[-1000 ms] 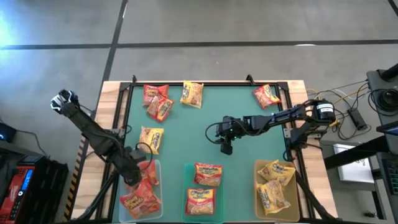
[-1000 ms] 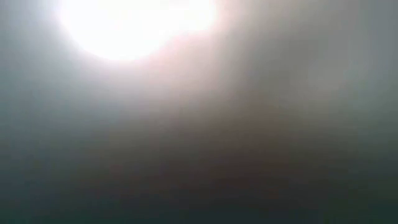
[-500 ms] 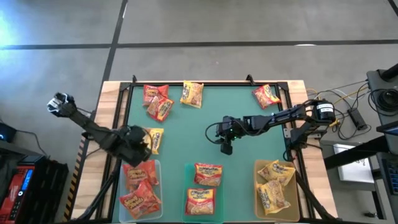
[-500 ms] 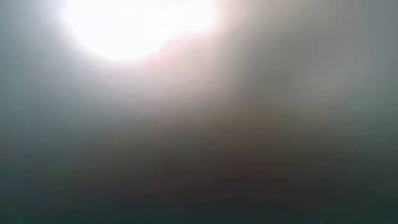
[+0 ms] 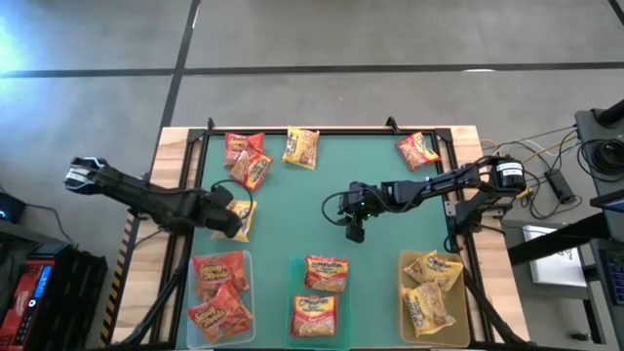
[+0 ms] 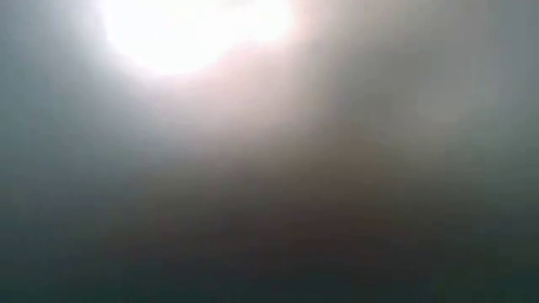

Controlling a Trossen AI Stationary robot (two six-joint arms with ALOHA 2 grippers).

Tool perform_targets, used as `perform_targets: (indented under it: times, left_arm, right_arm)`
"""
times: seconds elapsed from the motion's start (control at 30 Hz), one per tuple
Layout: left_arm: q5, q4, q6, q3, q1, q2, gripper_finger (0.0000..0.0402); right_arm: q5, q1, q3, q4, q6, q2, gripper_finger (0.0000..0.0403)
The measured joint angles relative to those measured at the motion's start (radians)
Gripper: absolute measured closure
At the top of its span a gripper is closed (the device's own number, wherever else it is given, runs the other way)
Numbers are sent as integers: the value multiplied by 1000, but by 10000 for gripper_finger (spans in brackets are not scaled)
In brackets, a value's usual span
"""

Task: Sort Maruchan noodles
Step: Put the yellow noodle pack into the orange bin

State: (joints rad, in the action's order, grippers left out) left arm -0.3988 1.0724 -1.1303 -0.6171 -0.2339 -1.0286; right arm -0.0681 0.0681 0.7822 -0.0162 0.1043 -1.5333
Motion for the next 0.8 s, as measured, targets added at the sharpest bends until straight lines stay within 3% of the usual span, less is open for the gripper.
perform_targets:
  times: [0.17, 0.53, 0.8]
  left_arm:
    - [106, -2, 11, 38, 25, 0, 280]
    - [136, -41, 8, 45, 31, -72, 281]
    - [148, -234, 76, 32, 33, -156, 281]
  right_arm:
    - [0, 0, 0, 0, 0, 0, 280]
    - [0, 0, 0, 0, 0, 0, 280]
    - [0, 0, 0, 0, 0, 0, 280]
